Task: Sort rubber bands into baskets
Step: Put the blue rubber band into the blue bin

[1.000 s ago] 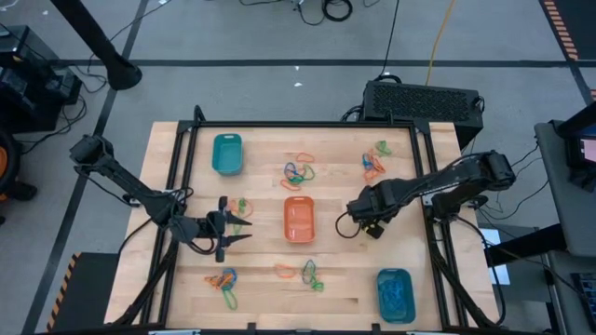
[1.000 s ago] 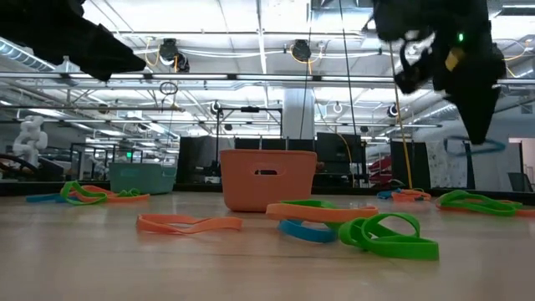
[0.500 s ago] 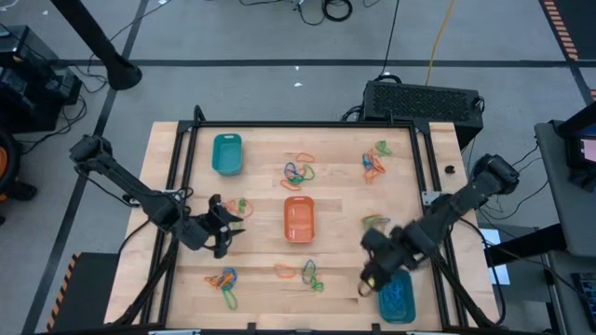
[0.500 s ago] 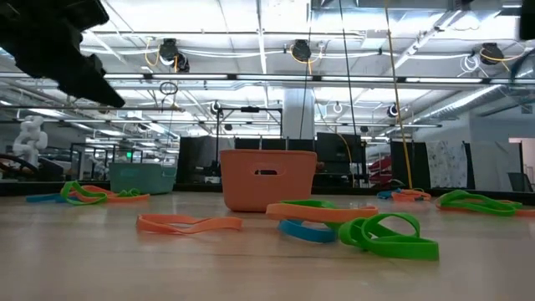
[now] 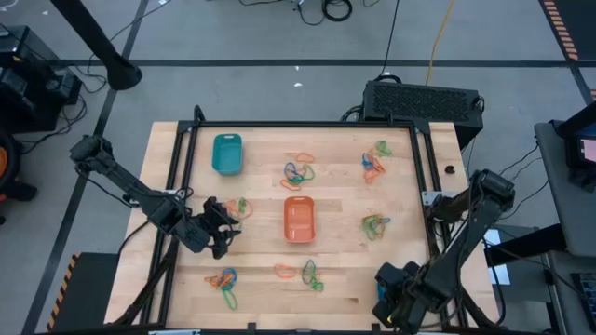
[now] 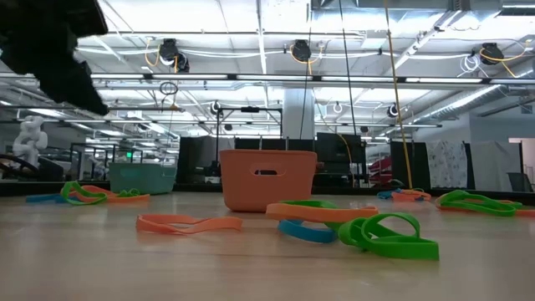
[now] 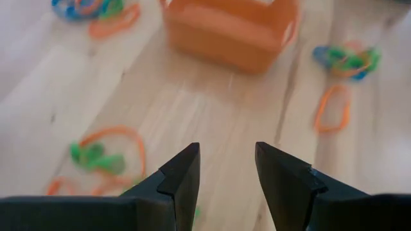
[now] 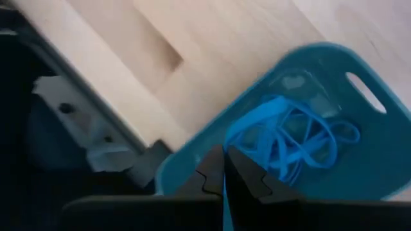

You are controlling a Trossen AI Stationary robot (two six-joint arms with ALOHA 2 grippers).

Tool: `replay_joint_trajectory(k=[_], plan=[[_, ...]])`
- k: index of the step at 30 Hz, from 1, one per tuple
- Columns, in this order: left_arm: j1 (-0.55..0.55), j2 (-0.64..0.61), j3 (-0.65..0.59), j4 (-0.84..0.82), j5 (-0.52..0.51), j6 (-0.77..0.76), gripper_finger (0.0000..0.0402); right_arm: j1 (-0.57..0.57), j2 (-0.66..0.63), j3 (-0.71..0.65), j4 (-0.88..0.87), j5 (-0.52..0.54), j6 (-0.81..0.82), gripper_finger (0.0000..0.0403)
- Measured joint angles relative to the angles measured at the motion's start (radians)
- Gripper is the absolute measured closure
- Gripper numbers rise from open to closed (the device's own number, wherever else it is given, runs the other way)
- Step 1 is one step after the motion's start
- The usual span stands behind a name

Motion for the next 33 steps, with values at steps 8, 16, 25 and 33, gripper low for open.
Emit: replay_joint_trajectory(k=[8,16,25,33], plan=[[0.010,0.034,0.000,-0.182,0.176,-0.200,0.0244,-0.003,0.058,0.000,-0.048,-0.105,-0.015,0.0386],[0.025,0.039,0.000,-0.309,0.141,-0.282,0.0244,-0.003,0.050,0.000,-0.116,-0.150,-0.016,0.0330],[0.057,0.123,-0.001,-0.366,0.195,-0.363,0.0244,-0.003,0.049,0.000,-0.091,-0.150,-0.086,0.0259],[0.104,0.256,-0.001,-0.370,0.222,-0.359,0.0244,-0.003,0.043,0.000,-0.065,-0.151,-0.124,0.0236]])
